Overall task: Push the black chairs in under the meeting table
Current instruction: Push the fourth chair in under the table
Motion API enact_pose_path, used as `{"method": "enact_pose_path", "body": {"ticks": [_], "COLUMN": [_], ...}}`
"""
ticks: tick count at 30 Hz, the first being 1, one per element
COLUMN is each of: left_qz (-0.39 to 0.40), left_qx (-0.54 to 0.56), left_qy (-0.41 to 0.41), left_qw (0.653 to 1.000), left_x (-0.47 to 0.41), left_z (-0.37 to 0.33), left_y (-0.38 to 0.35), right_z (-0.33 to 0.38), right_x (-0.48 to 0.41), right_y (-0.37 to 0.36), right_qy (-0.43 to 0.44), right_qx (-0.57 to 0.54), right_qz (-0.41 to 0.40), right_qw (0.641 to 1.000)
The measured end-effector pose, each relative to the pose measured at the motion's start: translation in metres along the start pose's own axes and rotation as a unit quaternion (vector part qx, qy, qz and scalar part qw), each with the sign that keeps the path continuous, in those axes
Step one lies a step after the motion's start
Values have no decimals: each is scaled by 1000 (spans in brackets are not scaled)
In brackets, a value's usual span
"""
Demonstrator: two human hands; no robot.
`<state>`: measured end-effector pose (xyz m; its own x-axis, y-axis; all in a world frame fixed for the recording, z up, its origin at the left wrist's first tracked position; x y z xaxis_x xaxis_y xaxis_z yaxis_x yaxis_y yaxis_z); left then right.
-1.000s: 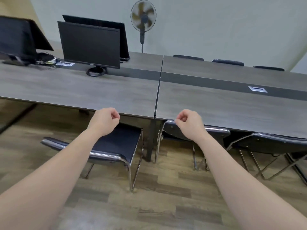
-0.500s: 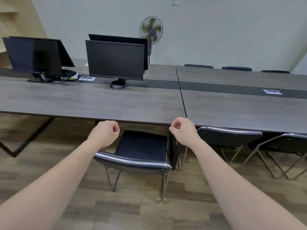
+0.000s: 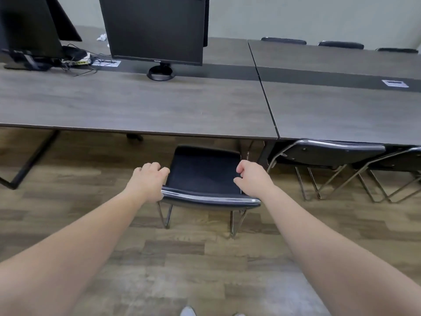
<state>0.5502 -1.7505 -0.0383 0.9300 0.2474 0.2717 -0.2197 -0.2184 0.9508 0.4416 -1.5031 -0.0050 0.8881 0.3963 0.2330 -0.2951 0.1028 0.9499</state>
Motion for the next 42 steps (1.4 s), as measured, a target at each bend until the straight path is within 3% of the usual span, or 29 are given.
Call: {"method": "enact_pose_path", "body": {"ticks": [9,16,24,32,42], "left_qz": [48,-21,-19,-5,-60], "left_qx": [-30,-10,-37,-44,-15], "left_qy": [-25,-76,-88,-84,-81], "left_qw": [998,997,995,995,995], "left_x": [-46,-68,-78,-102,-173], "left_z": [21,27,25,25,-10], "left_y": [-103,-115,-119,-120,-94], "right_z": [-7,-11,-13,-16,-50], "right_x": [-42,-53,-56,-78,-161], "right_y": [-133,-160,-160,-151,-120], "right_qy": [54,49,62,69,63], "right_qx": [265,266,269,272,305], "right_qz": [116,56,0,-11,-16], "right_qw": [956,961,961,960,950]}}
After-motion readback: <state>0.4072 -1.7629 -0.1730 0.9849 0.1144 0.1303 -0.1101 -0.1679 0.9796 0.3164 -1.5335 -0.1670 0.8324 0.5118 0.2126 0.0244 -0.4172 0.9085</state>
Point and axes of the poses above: each hand's wrist, its own x-axis away from the middle knuckle, its own y-axis out of the back of the hand, z = x × y, the point moved 10 cm from there along -x, towards the middle knuckle, and after that the axes turned 15 degrees about x, right-handed, at the moved point
